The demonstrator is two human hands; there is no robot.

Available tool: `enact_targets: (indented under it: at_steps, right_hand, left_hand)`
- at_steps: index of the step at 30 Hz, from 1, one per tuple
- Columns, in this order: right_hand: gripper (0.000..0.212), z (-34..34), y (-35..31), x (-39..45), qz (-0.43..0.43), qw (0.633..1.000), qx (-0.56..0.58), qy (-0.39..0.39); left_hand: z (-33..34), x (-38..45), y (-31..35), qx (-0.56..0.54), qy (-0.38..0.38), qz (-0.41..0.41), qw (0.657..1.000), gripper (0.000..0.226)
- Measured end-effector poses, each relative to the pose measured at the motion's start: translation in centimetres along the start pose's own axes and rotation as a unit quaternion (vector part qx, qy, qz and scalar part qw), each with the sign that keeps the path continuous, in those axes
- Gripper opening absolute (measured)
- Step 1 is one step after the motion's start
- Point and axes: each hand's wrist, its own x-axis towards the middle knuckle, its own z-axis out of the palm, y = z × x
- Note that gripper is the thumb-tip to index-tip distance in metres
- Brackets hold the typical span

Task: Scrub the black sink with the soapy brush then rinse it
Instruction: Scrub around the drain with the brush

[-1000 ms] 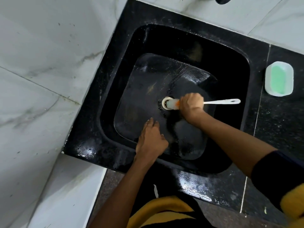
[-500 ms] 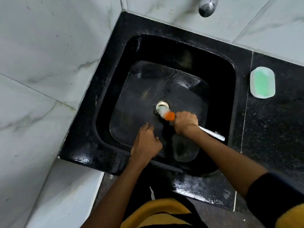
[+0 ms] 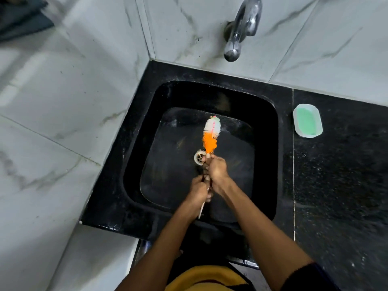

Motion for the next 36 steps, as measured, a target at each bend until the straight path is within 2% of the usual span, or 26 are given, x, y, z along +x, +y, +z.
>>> enact_targets:
  at_steps: [4, 8, 12, 20, 24, 27, 29, 31, 33, 36]
  right_hand:
    - [0.038, -0.8, -0.5, -1.3, 0.057, 0.995, -0.058, -0.059]
    - [0.034, -0.8, 0.0, -2.3, 0.041, 0.987, -0.141, -0.073]
    - [0.029, -0.8, 0.2, -3.5, 0.052, 0.993, -0.070, -0.074]
    - [0.021, -1.1, -0.2, -3.5, 0.076, 0.992, -0.022, -0.103]
    - [0.012, -0.7, -0.7, -3.3, 0.069, 0.994, -0.038, -0.073]
    - [0.027, -0.4, -0.4, -3.0, -0.008, 0.991, -0.133, -0.018]
    - [0.032, -0.6, -0.6, -2.8, -0.079, 0.968, -0.233, 0.050]
    - [0.036, -1.0, -1.1, -2.5, -0.097, 0.958, -0.251, 0.097]
    - [0.034, -0.8, -1.5, -1.7, -0.060, 0.968, -0.229, 0.086]
    - [0.006, 0.1, -2.3, -1.0, 0.031, 0.994, -0.100, 0.041]
  left_hand:
    - [-0.5, -0.4, 0.8, 0.007, 0.035, -0.009, 0.999, 0.035]
    - [-0.6, -0.3, 1.7, 0.004, 0.078, -0.030, 0.996, 0.044]
    - [-0.3, -0.9, 2.0, -0.085, 0.093, -0.019, 0.992, 0.041]
    - [-0.5, -1.6, 2.6, -0.037, 0.129, 0.003, 0.991, 0.042]
    - [-0.9, -1.7, 3.3, 0.009, 0.120, 0.010, 0.993, 0.043]
    - [-1.1, -1.3, 3.7, 0.048, 0.128, -0.012, 0.990, 0.047]
    - [-1.3, -0.8, 4.2, 0.079, 0.137, -0.022, 0.987, 0.046]
    - [-1.6, -0.2, 4.4, 0.099, 0.122, -0.022, 0.987, 0.044]
    - [-2.1, 0.3, 4.8, 0.093, 0.080, -0.019, 0.992, 0.042]
    - [-3.4, 1.2, 5.4, 0.080, 0.019, 0.001, 0.997, 0.034]
